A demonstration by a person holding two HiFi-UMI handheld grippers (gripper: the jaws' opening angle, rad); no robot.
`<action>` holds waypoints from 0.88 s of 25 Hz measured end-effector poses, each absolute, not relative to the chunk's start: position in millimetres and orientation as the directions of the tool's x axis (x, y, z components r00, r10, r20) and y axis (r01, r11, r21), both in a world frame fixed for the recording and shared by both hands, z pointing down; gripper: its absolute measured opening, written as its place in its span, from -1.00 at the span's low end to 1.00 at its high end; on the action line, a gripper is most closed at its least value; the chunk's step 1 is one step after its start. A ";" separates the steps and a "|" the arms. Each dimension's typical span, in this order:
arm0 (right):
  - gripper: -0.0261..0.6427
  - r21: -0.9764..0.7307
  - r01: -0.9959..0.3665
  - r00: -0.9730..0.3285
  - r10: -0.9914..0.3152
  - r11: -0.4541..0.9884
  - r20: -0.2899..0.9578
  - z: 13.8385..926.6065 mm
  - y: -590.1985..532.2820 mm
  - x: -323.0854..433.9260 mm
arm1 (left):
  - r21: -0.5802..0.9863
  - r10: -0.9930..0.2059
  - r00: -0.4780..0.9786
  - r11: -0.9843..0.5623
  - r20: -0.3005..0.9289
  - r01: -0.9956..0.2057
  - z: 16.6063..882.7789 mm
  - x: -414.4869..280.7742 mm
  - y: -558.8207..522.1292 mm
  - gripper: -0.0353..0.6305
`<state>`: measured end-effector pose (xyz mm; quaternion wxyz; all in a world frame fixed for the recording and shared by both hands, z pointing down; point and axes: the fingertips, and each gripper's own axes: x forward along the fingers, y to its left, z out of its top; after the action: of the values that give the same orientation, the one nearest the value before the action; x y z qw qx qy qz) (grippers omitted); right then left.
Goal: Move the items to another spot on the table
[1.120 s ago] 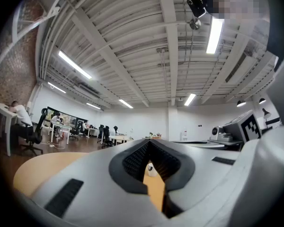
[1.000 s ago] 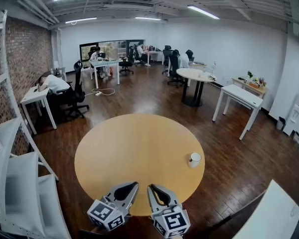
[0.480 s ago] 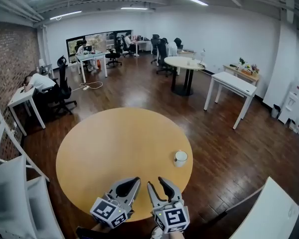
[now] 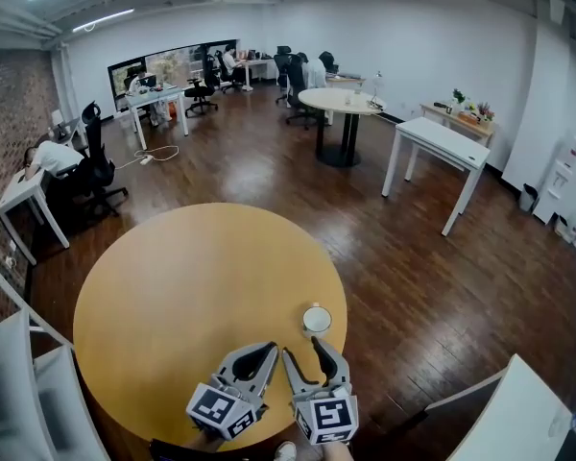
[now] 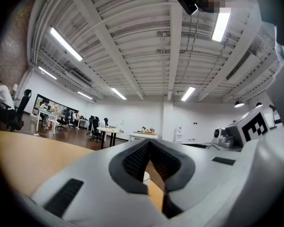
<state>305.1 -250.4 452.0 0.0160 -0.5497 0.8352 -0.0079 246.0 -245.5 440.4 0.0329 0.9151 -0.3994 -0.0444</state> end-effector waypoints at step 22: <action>0.47 -0.124 -0.927 -0.374 -0.891 0.354 0.257 621.9 -380.3 351.4 | 0.164 -0.774 0.621 -0.602 0.120 -0.782 537.6 277.5 -338.7 -0.89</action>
<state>351.4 -380.3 621.9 -0.0726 -0.5547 0.8195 -0.1246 277.5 -338.7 537.6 0.1005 0.8948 -0.4346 0.0185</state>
